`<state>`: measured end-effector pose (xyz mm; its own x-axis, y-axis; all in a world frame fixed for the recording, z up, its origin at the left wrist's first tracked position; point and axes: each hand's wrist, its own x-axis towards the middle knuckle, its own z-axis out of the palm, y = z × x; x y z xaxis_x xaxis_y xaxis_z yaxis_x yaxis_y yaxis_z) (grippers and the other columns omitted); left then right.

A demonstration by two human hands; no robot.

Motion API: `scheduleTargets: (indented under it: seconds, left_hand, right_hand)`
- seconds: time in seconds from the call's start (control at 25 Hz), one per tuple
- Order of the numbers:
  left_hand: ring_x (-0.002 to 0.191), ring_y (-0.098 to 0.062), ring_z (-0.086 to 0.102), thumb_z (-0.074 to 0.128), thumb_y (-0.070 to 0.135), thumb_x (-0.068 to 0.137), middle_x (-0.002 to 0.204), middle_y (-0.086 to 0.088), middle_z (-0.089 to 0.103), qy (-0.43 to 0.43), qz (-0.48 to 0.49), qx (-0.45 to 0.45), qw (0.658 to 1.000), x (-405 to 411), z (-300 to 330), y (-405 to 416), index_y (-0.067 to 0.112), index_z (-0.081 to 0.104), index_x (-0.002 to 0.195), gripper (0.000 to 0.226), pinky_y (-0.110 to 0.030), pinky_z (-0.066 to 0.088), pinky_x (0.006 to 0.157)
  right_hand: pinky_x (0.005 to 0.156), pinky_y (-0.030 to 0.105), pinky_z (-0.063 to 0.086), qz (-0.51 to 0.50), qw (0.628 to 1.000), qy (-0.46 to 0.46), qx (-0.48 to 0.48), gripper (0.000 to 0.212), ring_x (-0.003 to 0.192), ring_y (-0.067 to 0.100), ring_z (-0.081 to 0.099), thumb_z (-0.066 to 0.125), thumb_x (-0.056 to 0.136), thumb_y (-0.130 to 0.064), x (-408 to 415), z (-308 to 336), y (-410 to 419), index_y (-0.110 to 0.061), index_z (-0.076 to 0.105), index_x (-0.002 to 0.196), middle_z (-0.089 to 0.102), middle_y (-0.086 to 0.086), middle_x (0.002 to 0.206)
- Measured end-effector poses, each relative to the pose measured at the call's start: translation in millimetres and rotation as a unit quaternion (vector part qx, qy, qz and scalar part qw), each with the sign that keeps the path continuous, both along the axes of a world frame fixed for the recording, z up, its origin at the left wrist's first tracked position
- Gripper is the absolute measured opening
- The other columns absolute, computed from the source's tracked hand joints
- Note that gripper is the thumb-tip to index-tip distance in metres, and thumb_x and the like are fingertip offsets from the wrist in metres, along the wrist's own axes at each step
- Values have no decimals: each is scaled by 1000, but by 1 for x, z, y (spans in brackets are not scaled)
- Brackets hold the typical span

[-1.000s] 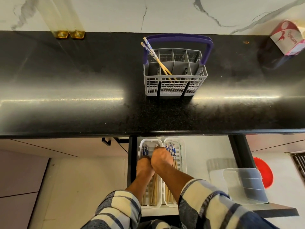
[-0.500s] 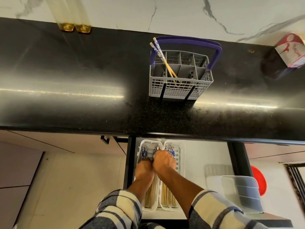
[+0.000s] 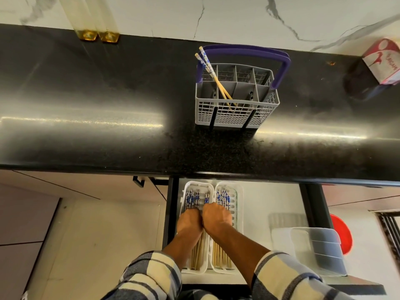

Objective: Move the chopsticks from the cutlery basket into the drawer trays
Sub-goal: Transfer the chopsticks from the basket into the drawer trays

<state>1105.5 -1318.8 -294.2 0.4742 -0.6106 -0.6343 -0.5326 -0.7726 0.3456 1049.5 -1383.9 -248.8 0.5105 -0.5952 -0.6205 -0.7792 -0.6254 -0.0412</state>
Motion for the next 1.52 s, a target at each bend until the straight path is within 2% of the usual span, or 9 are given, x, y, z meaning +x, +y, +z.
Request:
scheduleTargets:
  seconds: [0.12, 0.24, 0.36, 0.52, 0.76, 0.92, 1.08, 1.2, 1.52]
  left_hand:
    - [94, -21, 70, 51, 16, 97, 106, -5, 72, 11, -22, 24, 999, -2, 2, 2, 18, 65, 107, 17, -32, 57, 86]
    - [91, -20, 70, 49, 15, 98, 103, -3, 73, 1, -40, 25, 999, -5, -3, 7, 19, 66, 107, 20, -33, 58, 83]
    - [93, -20, 71, 53, 15, 97, 105, -5, 73, -13, -65, 29, 997, -10, -6, 10, 16, 64, 113, 20, -31, 59, 80]
    - [102, -24, 70, 53, 15, 97, 114, -9, 70, -54, -136, 40, 988, -15, -3, 11, 10, 57, 124, 28, -34, 59, 87]
    - [95, -23, 71, 55, 15, 96, 106, -8, 71, -60, -224, 79, 970, -19, -3, 23, 10, 61, 117, 22, -35, 59, 83]
    - [101, -23, 69, 61, 20, 93, 110, -8, 71, -46, -263, 105, 958, -20, -4, 33, 10, 61, 116, 25, -35, 56, 88]
    - [103, -25, 69, 55, 13, 96, 113, -11, 70, -58, -262, 114, 957, -22, -2, 35, 8, 61, 116, 22, -35, 56, 88]
    - [102, -24, 69, 52, 11, 97, 112, -10, 70, -57, -250, 114, 960, -22, -3, 37, 8, 61, 117, 22, -34, 56, 87]
    - [99, -18, 71, 57, 22, 96, 108, -4, 73, -18, -178, 129, 975, -22, -2, 37, 10, 64, 115, 23, -33, 58, 88]
  right_hand:
    - [84, 34, 52, 10, 1000, -7, 16, 20, 97, 23, 66, 48, 101, -17, -5, -3, 1, -9, 60, 116, 67, 9, 107]
    - [81, 34, 54, -22, 999, -33, 32, 19, 92, 23, 66, 54, 97, -19, -8, -3, -3, -10, 62, 112, 67, 8, 102]
    - [71, 30, 57, -81, 992, -83, 45, 24, 78, 18, 65, 53, 96, -31, -15, -5, -8, -14, 67, 106, 69, 3, 92]
    - [65, 27, 58, -112, 984, -130, 45, 24, 74, 14, 66, 53, 95, -34, -27, -5, -11, -19, 71, 103, 72, -1, 91]
    - [65, 28, 60, -110, 982, -148, 49, 24, 74, 14, 68, 52, 97, -31, -33, -2, -7, -18, 70, 106, 73, 0, 94]
    - [65, 28, 59, -80, 985, -143, 61, 25, 71, 14, 66, 50, 97, -30, -30, -3, -1, -20, 69, 108, 71, 0, 93]
    - [67, 30, 60, -71, 985, -141, 71, 25, 73, 15, 67, 49, 97, -29, -30, -4, 1, -20, 68, 108, 70, 1, 91]
    - [62, 26, 55, -66, 985, -143, 69, 25, 71, 15, 65, 49, 97, -29, -32, -4, -1, -19, 69, 107, 70, 1, 89]
    - [67, 30, 58, -56, 986, -144, 66, 25, 76, 17, 66, 49, 95, -28, -39, -8, 4, -16, 70, 103, 72, 3, 92]
